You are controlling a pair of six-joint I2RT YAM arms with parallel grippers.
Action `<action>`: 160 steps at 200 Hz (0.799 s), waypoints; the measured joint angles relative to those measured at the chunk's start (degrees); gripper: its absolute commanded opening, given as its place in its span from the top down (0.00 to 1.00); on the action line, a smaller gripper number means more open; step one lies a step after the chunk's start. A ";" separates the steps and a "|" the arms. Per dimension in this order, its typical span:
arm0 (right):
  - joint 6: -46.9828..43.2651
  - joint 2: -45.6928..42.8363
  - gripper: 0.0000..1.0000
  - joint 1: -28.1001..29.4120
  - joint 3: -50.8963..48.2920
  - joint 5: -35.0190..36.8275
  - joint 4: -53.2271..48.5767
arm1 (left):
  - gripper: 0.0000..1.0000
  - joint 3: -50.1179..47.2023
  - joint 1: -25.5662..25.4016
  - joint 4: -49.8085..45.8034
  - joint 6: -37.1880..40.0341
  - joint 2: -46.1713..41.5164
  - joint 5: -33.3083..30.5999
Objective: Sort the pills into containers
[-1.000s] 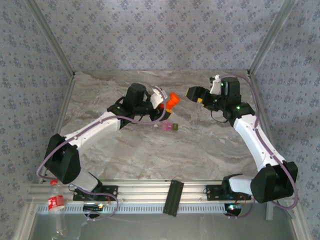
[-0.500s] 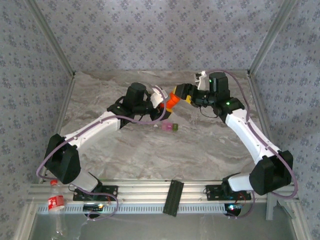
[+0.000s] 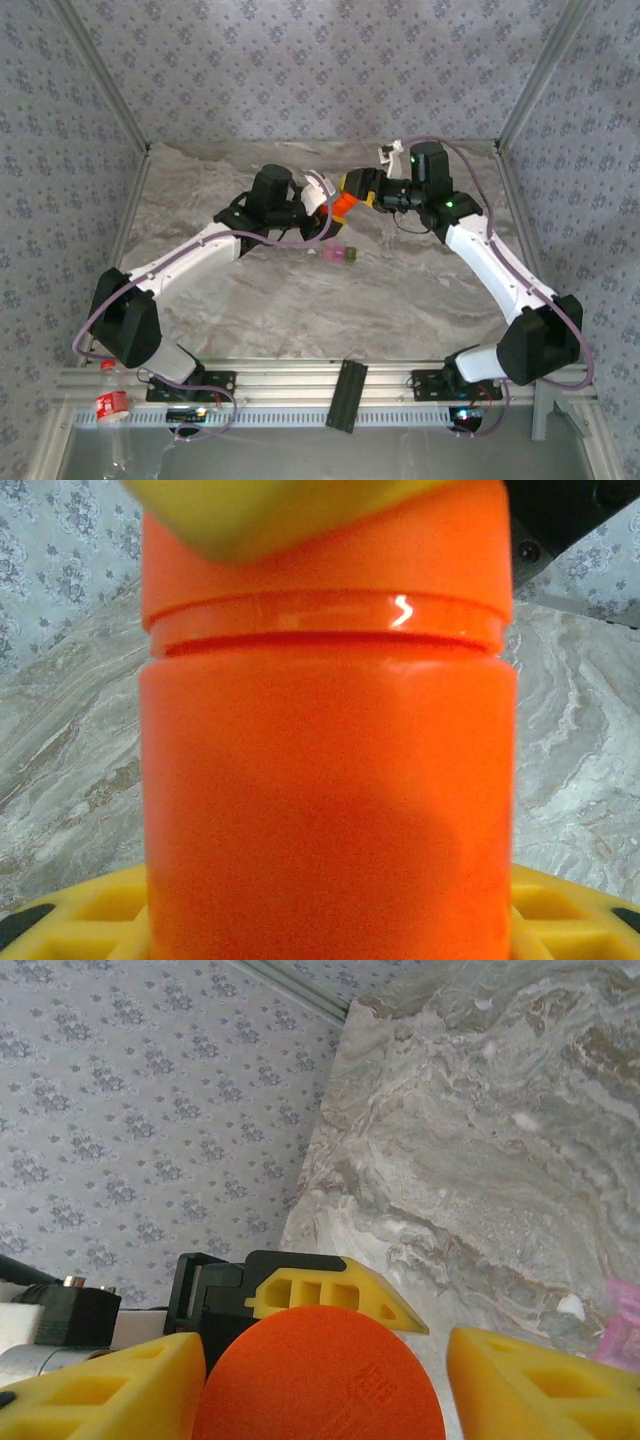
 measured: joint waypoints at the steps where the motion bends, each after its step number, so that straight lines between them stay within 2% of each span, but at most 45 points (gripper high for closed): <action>1: -0.02 0.02 0.43 0.00 0.00 -0.02 0.00 | 1.00 0.00 0.00 0.00 0.02 0.00 0.00; 24: -0.52 0.07 0.55 0.09 0.00 -0.46 0.13 | 1.00 0.00 0.02 -0.28 0.02 0.00 -0.07; 42: -1.25 0.11 0.59 -0.11 -0.02 -1.07 0.15 | 1.00 0.00 0.00 -0.39 0.00 0.00 -0.02; 62: -4.44 0.22 0.57 -1.20 -0.07 -3.50 0.42 | 1.00 0.02 0.00 -0.28 0.00 0.00 0.28; 93: -13.75 0.42 0.57 -4.00 -1.51 -12.07 2.60 | 1.00 0.07 -0.33 0.02 -0.24 0.00 1.64; 119: -17.73 1.86 0.57 -5.38 -1.49 -17.66 3.87 | 1.00 0.17 -0.48 -0.09 -0.79 0.00 2.21; 128: -18.18 2.40 0.50 -5.53 -1.44 -18.73 4.33 | 1.00 0.17 -0.42 -0.33 -1.05 0.00 2.19; 142: -18.34 2.67 0.27 -5.60 -1.44 -19.37 4.63 | 1.00 0.17 -0.42 -0.48 -1.07 0.00 2.21; 160: -17.62 2.54 0.15 -6.01 -1.44 -19.04 5.03 | 1.00 0.22 -0.42 -0.39 -1.07 0.00 2.16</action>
